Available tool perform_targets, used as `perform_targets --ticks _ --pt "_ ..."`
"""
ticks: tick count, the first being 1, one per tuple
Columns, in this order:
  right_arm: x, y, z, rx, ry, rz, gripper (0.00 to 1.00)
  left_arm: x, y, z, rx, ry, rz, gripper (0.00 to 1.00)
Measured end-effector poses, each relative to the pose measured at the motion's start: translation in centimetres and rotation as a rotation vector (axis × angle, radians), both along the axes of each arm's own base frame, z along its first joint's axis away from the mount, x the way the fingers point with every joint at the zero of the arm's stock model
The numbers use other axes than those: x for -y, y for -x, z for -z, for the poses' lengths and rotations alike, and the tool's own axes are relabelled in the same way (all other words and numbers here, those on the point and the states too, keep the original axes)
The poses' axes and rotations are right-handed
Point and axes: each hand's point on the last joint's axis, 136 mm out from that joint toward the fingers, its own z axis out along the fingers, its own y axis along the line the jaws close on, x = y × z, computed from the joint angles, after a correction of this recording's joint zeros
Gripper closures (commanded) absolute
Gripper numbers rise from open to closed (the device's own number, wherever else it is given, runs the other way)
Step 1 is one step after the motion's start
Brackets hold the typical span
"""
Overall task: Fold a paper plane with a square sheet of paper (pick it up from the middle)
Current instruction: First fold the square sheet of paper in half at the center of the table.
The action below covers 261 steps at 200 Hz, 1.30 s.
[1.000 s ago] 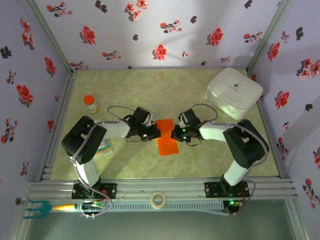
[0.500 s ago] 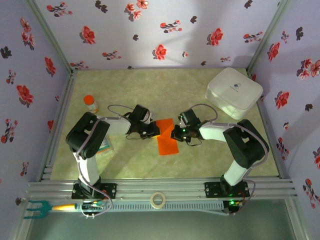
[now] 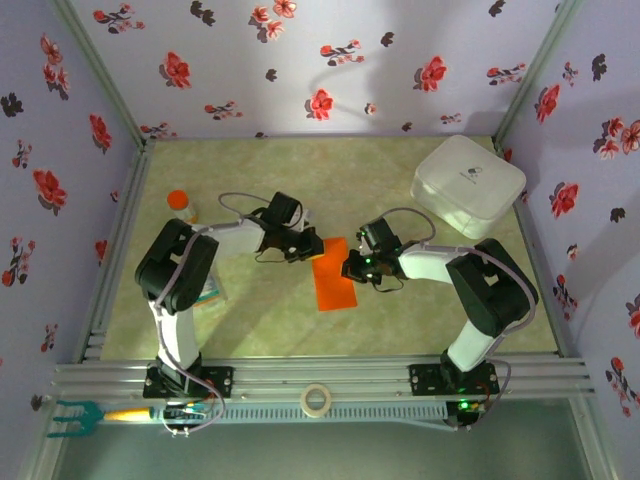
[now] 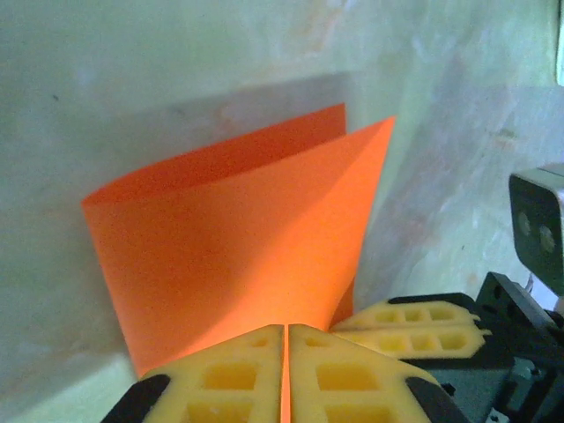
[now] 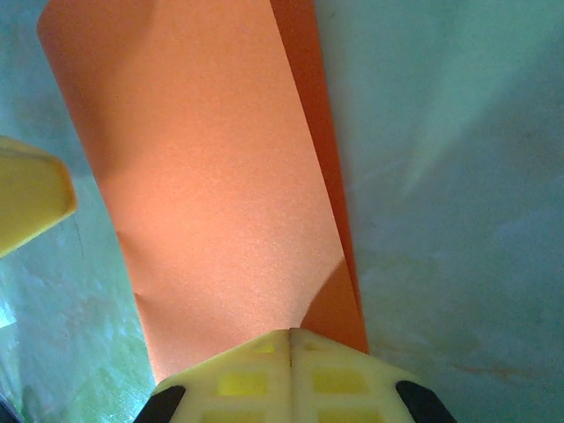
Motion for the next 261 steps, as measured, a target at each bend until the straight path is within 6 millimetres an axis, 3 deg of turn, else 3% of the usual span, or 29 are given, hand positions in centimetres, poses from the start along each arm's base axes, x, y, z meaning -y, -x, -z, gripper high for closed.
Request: perform_targets --ticks 37,83,132,214,261 --pt "0.0 0.0 0.0 0.0 0.0 0.0 1.0 -0.9 0.0 2.3 -0.052 -0.029 -0.011 0.9" --pt "0.0 0.0 0.0 0.0 0.0 0.0 1.0 -1.4 -0.6 2.3 -0.048 -0.033 -0.023 0.9" --pt "0.0 0.0 0.0 0.0 0.001 0.0 1.0 -2.3 -3.0 2.2 -0.031 -0.068 -0.079 0.91" --pt "0.0 0.0 0.0 0.0 0.002 0.0 1.0 -2.5 -4.0 2.3 -0.058 -0.13 -0.134 0.92" --pt "0.0 0.0 0.0 0.0 0.001 0.0 1.0 -3.0 -6.0 2.1 -0.036 -0.178 -0.211 0.92"
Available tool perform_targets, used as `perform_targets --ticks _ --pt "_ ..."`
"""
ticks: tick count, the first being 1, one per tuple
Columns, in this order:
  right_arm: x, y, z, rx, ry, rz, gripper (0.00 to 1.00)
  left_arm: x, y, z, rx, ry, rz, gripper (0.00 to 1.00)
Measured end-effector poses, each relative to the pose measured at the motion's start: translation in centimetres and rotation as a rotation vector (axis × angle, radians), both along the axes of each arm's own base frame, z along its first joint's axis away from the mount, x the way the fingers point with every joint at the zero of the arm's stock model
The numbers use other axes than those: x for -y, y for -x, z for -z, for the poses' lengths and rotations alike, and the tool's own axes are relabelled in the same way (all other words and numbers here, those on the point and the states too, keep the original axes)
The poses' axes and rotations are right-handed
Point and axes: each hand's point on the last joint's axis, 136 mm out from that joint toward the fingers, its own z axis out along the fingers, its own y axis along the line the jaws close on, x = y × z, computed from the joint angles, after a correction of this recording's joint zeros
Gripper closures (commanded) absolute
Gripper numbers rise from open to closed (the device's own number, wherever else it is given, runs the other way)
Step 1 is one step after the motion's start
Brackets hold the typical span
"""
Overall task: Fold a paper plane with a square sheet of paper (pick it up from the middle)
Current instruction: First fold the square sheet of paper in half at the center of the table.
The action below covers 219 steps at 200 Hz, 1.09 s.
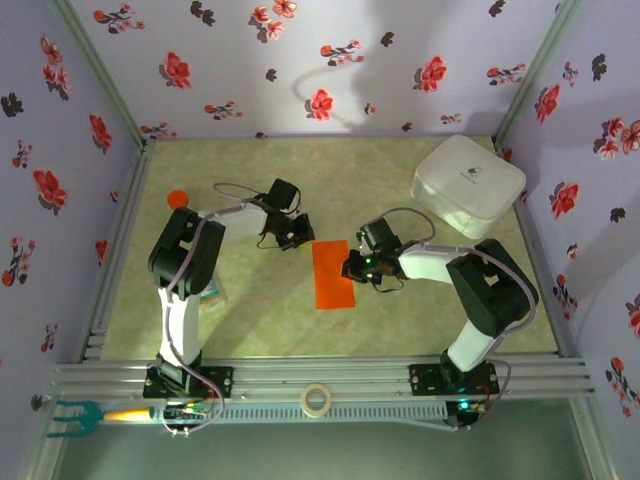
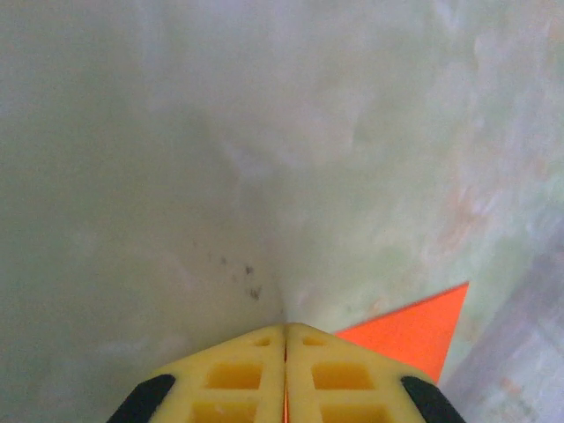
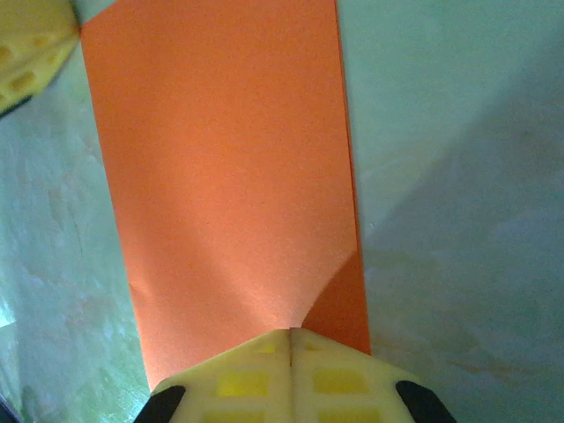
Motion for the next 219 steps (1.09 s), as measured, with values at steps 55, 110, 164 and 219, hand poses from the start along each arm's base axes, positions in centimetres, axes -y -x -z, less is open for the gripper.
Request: perform_targets --ticks 55,110,164,219 --pt "0.0 0.0 0.0 0.0 -0.001 0.0 1.0 -0.6 -0.7 -0.3 0.02 -0.034 -0.039 0.91" --pt "0.0 0.3 -1.1 -0.011 -0.022 0.017 0.73 -0.5 1.6 -5.9 0.124 0.03 -0.011 0.89" --pt "1.5 1.0 -7.4 0.129 -0.075 0.063 0.66 2.4 6.1 -5.9 0.118 0.114 0.135 0.88" --pt "4.7 5.5 -3.8 -0.01 -0.052 0.176 0.65 4.6 6.4 -3.1 0.08 0.116 0.21 0.86"
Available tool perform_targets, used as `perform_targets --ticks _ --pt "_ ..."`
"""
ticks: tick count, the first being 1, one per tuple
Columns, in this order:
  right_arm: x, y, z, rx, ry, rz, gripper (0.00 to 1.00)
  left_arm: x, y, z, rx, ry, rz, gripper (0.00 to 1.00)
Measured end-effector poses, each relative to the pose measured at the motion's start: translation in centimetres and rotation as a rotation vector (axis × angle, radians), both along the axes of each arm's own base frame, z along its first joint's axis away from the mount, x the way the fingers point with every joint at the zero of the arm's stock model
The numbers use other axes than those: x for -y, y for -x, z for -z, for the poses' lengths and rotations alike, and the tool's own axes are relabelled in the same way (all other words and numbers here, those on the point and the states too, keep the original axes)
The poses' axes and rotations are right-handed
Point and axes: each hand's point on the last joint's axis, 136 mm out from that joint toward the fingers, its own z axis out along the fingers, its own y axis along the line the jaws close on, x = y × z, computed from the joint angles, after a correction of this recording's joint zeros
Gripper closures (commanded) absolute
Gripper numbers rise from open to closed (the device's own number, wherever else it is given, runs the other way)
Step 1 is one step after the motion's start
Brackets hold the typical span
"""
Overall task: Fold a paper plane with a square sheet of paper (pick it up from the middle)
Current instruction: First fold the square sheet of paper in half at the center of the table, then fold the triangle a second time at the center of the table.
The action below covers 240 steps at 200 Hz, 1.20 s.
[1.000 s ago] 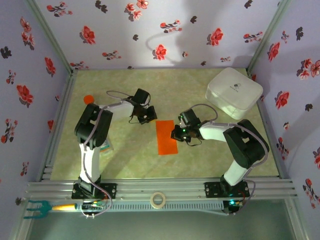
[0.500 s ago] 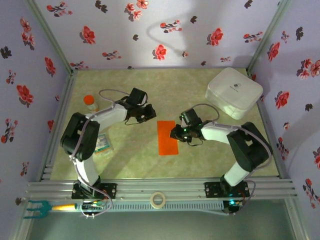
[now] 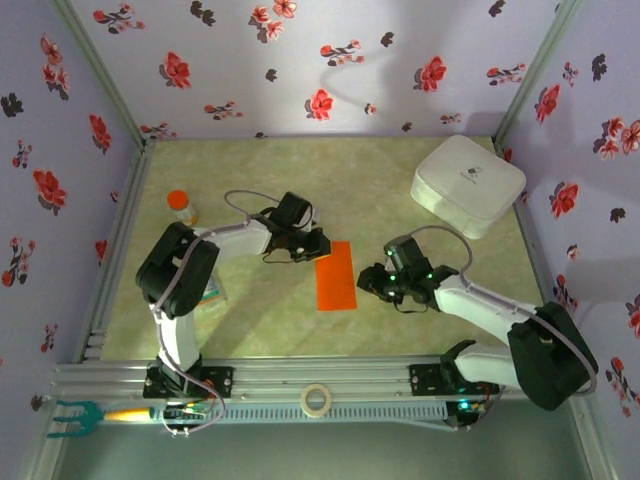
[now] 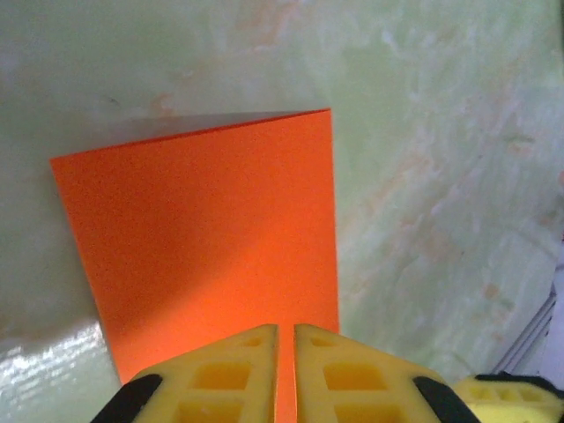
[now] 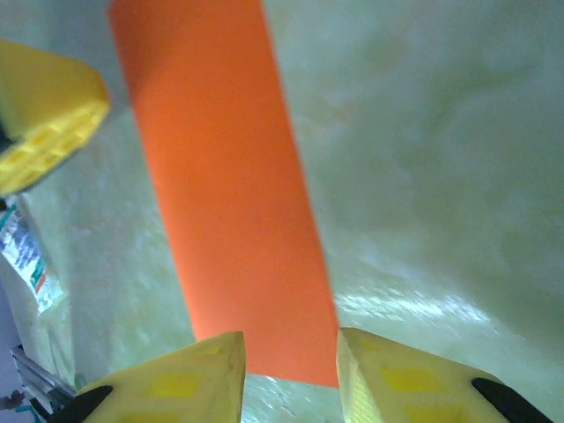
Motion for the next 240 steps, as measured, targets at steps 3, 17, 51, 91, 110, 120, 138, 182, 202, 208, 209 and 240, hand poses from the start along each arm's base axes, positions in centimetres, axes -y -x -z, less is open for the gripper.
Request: perform_targets --ticks 3,17,51,91,110,120,138,182,202,208,209,240 --pt "0.1 0.2 0.2 -0.007 -0.002 0.004 0.65 0.0 0.0 0.1 0.0 -0.002 0.001 0.86" --pt "0.2 0.8 1.0 -0.04 -0.016 0.026 0.63 0.3 -0.2 0.7 0.0 -0.007 0.017 0.85" --pt "-0.1 1.1 1.1 -0.068 -0.054 0.048 0.59 0.8 -1.0 0.9 0.029 -0.011 0.052 0.85" --pt "-0.9 1.4 1.3 -0.085 -0.067 0.024 0.55 0.5 -1.8 1.2 0.042 -0.008 0.044 0.85" --pt "-1.2 1.7 1.9 -0.109 -0.062 0.009 0.52 -0.5 -1.7 2.5 0.02 -0.021 0.025 0.85" --pt "-1.4 1.9 2.1 -0.122 -0.06 -0.001 0.51 -0.8 -1.5 3.2 0.005 -0.021 0.021 0.85" --pt "-1.9 2.3 2.3 -0.137 -0.063 -0.021 0.51 -0.8 -1.7 3.2 0.011 -0.004 0.021 0.86" --pt "-2.4 2.4 2.3 -0.148 -0.075 -0.039 0.53 -0.6 -1.7 3.1 0.023 0.024 0.022 0.86" --pt "-2.8 2.1 2.0 -0.135 -0.093 -0.045 0.53 -0.6 -1.7 3.1 0.023 0.025 0.022 0.86" --pt "-2.9 2.0 1.9 -0.132 -0.099 -0.043 0.54 -0.6 -1.7 3.1 0.023 0.025 0.022 0.86" --pt "-2.9 2.0 1.9 -0.132 -0.099 -0.043 0.54 -0.6 -1.7 3.1 0.023 0.025 0.022 0.86" --pt "-3.7 1.0 1.2 -0.104 -0.136 -0.042 0.54 -0.6 -1.7 3.1 0.021 0.027 0.024 0.85"
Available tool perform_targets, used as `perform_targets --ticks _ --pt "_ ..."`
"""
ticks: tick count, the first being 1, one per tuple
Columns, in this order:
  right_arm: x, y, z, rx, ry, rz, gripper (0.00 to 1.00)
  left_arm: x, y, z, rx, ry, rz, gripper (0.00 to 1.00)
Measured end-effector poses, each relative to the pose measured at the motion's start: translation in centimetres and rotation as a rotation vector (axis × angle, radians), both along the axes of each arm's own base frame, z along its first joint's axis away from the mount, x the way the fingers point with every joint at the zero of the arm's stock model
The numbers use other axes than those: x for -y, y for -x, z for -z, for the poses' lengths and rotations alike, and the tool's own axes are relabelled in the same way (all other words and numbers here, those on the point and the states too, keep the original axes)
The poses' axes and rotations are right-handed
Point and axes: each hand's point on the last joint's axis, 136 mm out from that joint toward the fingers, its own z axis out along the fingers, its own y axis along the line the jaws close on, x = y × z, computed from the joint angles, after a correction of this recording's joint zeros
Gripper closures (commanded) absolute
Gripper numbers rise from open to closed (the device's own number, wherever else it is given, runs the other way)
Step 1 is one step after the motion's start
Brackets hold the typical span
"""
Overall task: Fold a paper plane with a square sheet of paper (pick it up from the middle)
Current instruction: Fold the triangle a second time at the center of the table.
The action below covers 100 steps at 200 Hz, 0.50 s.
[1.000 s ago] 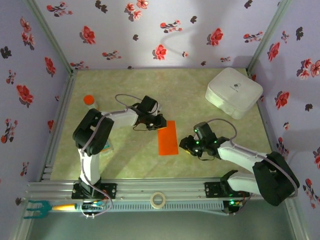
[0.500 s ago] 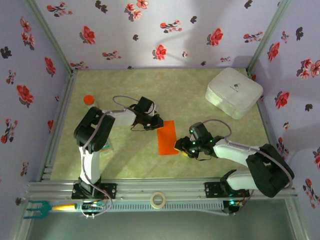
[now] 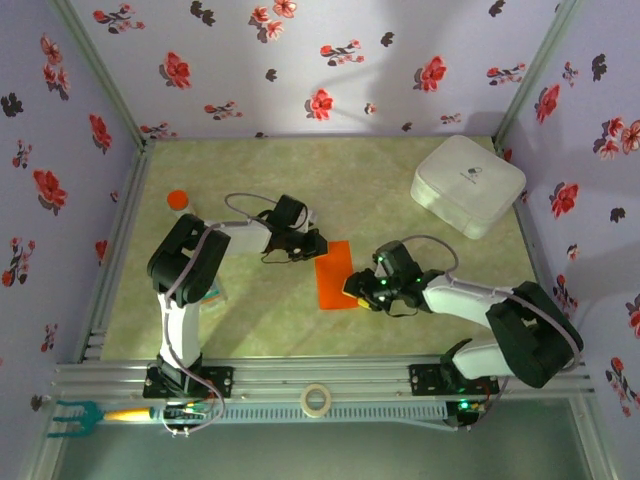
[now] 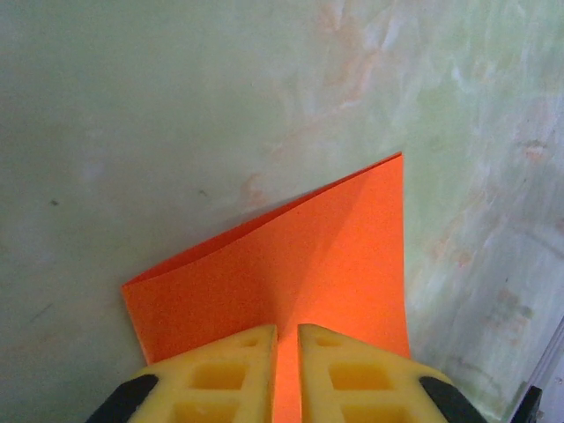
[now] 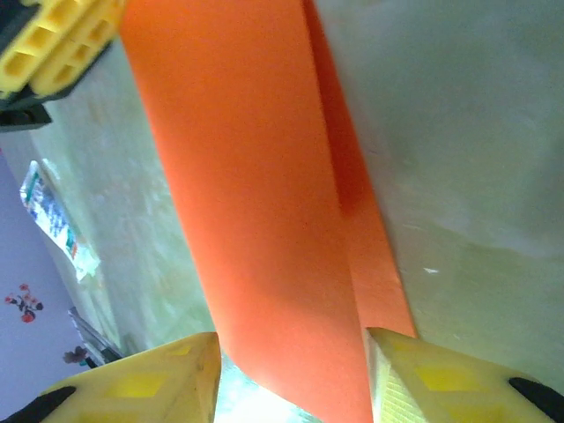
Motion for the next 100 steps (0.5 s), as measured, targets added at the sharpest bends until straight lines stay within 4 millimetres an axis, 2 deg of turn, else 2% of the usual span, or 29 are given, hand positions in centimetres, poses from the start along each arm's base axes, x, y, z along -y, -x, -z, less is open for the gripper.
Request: perform_targets --ticks 62,100 --pt "-0.2 -2.4 -0.3 0.02 -0.071 0.031 0.55 0.1 0.0 -0.1 0.0 0.004 0.003 0.85" --pt "-0.5 -3.1 0.0 0.014 -0.112 0.019 0.59 0.2 0.1 -0.2 -0.004 0.009 0.008 0.83"
